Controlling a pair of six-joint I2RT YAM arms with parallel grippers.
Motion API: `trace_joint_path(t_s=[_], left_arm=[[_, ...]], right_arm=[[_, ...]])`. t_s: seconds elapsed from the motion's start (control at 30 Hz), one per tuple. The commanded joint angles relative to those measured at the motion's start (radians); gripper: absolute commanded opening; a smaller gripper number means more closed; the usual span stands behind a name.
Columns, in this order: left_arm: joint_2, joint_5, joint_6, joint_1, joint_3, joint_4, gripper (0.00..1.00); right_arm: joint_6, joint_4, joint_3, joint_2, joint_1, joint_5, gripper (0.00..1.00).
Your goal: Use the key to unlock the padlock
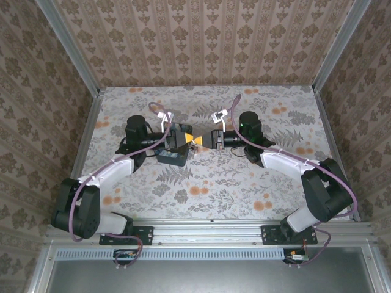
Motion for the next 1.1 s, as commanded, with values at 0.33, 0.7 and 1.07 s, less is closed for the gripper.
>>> trace_joint_path(t_s=[0.33, 0.7, 1.07], left_arm=[[-0.021, 0.007, -0.017, 0.005, -0.002, 0.031, 0.0], [-0.001, -0.001, -0.045, 0.006, -0.005, 0.07, 0.0], [-0.009, -0.002, -0.062, 0.006, -0.021, 0.096, 0.0]], right_arm=[[-0.022, -0.003, 0.013, 0.023, 0.024, -0.048, 0.19], [-0.013, 0.029, -0.002, 0.032, 0.024, -0.052, 0.19], [0.0, 0.055, -0.01, 0.037, 0.024, -0.045, 0.17]])
